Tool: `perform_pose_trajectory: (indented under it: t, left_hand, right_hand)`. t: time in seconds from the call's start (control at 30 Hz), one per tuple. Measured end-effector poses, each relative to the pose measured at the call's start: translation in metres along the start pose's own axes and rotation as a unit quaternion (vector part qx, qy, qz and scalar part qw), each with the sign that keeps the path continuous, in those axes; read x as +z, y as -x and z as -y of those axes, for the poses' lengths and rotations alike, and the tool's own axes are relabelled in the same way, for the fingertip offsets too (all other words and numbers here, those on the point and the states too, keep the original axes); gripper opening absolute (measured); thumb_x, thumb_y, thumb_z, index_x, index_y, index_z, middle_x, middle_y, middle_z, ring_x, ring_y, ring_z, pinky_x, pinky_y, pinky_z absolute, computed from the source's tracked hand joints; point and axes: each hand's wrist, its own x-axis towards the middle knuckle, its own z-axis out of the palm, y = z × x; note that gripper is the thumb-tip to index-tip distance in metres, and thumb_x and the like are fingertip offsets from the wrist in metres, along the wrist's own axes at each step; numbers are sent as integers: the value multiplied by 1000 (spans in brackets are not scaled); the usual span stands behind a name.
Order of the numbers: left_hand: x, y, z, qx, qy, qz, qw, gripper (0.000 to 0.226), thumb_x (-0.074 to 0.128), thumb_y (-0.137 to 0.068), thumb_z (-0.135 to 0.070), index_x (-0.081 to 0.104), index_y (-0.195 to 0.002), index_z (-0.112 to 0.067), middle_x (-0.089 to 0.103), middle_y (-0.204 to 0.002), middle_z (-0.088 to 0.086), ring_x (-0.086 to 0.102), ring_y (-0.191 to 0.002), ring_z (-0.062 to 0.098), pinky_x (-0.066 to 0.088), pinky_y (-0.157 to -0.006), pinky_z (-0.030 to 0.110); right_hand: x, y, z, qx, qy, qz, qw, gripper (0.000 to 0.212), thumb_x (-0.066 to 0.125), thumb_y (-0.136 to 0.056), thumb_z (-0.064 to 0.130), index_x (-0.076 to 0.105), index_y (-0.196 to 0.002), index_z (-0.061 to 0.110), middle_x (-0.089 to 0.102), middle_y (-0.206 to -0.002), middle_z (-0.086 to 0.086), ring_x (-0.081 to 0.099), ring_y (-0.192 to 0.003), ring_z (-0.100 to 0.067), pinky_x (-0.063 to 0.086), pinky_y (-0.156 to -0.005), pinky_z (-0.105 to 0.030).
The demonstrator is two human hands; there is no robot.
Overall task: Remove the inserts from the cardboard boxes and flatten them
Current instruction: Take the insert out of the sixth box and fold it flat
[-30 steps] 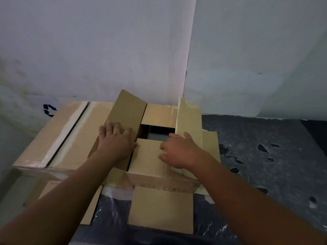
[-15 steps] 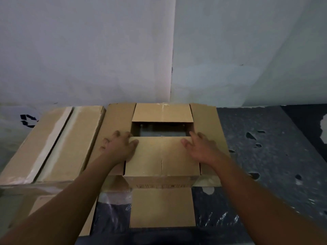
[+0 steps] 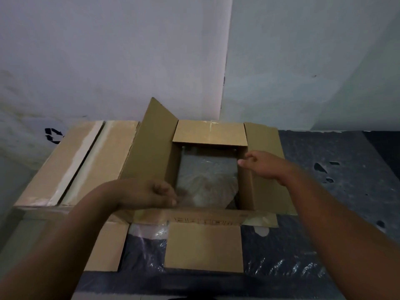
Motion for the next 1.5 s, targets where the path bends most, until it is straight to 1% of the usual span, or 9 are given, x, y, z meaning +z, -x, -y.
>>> perform_pose_trajectory:
  t: [0.13, 0.27, 0.53, 0.67, 0.83, 0.97, 1.2, 1.4, 1.5]
  left_hand:
    - [29, -15, 0, -65, -229, 35, 971, 98, 67, -67, -69, 13, -146, -47, 14, -158, -6, 13, -145, 26, 16, -116, 54]
    - [58, -33, -1, -85, -319, 9, 944, 123, 75, -59, -64, -10, -147, -45, -12, -160, -1, -17, -144, 34, -13, -110, 60]
    - [75, -59, -7, -68, -403, 21, 912, 106, 76, -64, -58, 16, -147, -32, 29, -155, 2, 10, -146, 31, -17, -105, 66]
    - [63, -62, -11, -88, -370, 71, 922, 96, 73, -66, -61, 22, -144, -38, 35, -151, 0, 16, -144, 32, -19, -106, 62]
    - [47, -66, -11, -75, -320, 85, 941, 81, 64, -72, -66, 31, -142, -43, 33, -151, -3, 15, -144, 30, -10, -112, 57]
    - [41, -70, -7, -75, -283, -5, 956, 85, 63, -74, -66, 23, -145, -44, -5, -161, 2, -17, -144, 36, -9, -114, 54]
    - [8, -82, 9, -138, -304, -256, 907, 73, 41, -91, -59, 10, -150, -29, -9, -160, 13, -18, -142, 44, -11, -112, 59]
    - [-24, -92, 24, -201, -186, -287, 918, 85, 50, -88, -55, 0, -151, -28, -4, -159, 15, -6, -144, 44, 3, -115, 57]
    - [-25, -95, 29, -206, -163, -285, 922, 89, 52, -87, -55, -1, -152, -25, -1, -159, 14, -2, -144, 43, 8, -116, 55]
  right_hand:
    - [15, -16, 4, -14, 150, -18, 988, 77, 53, -88, 56, 26, -149, 19, 27, -152, -17, 35, -135, -35, 33, -109, -43]
    - [32, -25, 4, -4, 171, -27, 985, 88, 58, -83, 59, 9, -151, 31, 7, -159, -9, 17, -140, -46, 27, -111, -56]
    - [48, -28, 17, -47, 252, -122, 959, 68, 52, -87, 50, 23, -144, 28, 26, -146, -9, 34, -129, -35, 35, -100, -56]
    - [52, -36, 21, -65, 228, -92, 967, 80, 52, -88, 49, 7, -151, 29, 3, -159, -5, 11, -143, -38, 16, -113, -59]
    - [40, -46, 34, -94, 198, -167, 961, 81, 52, -90, 44, 1, -151, 30, -11, -160, 1, -1, -145, -41, 13, -115, -58]
    - [21, -70, 48, -90, 204, -185, 957, 86, 55, -89, 43, -2, -151, 29, -15, -160, 3, -5, -145, -40, 9, -115, -55]
    - [0, -116, 50, -23, 209, -147, 967, 89, 53, -90, 46, -9, -151, 31, -13, -160, 7, -5, -145, -39, 6, -113, -62]
    - [6, -125, 30, 15, 202, -118, 972, 91, 53, -89, 51, -10, -151, 31, -9, -161, 4, 3, -146, -38, 8, -110, -64]
    - [6, -124, 19, 9, 226, -100, 969, 84, 51, -88, 55, 6, -152, 26, 6, -161, -7, 4, -146, -37, 9, -113, -59]
